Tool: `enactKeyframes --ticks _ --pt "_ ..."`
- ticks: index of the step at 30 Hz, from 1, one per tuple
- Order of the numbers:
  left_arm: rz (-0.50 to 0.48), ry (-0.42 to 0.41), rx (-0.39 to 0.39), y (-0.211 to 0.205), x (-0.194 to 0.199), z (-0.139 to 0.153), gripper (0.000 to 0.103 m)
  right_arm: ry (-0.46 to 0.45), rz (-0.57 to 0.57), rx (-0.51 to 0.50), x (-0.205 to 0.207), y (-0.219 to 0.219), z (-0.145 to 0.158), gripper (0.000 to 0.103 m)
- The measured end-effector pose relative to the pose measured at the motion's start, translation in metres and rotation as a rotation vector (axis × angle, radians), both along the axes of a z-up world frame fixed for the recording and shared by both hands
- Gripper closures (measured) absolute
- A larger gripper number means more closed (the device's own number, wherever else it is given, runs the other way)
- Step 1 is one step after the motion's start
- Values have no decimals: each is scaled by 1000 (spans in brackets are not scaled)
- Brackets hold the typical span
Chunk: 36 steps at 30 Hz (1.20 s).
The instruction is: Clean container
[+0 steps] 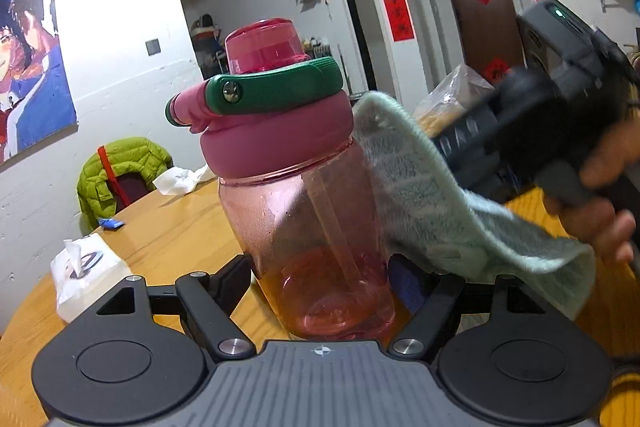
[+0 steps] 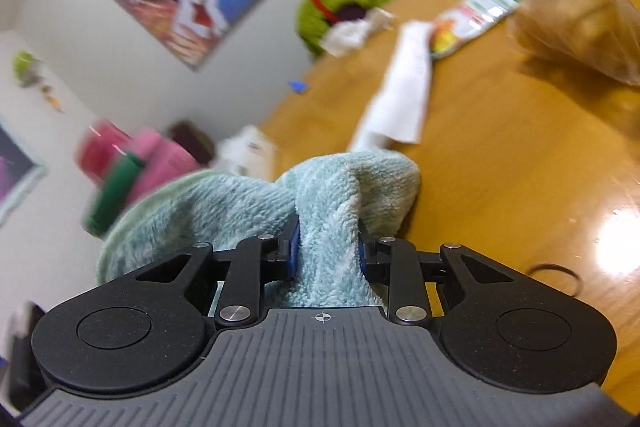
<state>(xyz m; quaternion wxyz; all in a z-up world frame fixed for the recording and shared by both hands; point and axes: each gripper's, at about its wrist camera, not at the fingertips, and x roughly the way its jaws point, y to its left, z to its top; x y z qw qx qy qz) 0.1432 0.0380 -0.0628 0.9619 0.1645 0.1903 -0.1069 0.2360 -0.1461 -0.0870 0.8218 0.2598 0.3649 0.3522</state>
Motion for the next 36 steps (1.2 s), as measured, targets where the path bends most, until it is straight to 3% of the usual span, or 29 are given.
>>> enactKeyframes --ticks 4,7,10,12,17,25,30,36 --pt "0 -30 -11 1 -7 -6 27 4 -5 -43 2 -1 -3 74" --pt "40 -14 -26 5 -15 -6 16 -25 -34 -22 0 -6 2 74" --pt "80 -15 -23 3 -28 0 17 -67 -96 42 -3 -16 6 74" --pt "46 -24 -22 -2 -35 2 17 -77 -121 107 1 -19 6 74" --pt "-48 -58 12 -14 -43 -4 23 25 -59 260 26 -5 -5 73" --pt "-2 -60 -55 1 -38 -3 24 39 69 139 15 -1 4 71" --pt "-11 -63 -77 2 -42 -3 28 -28 147 41 -8 1 18 71" --pt "-24 -70 -74 0 -46 -3 28 -29 98 38 -9 2 14 73"
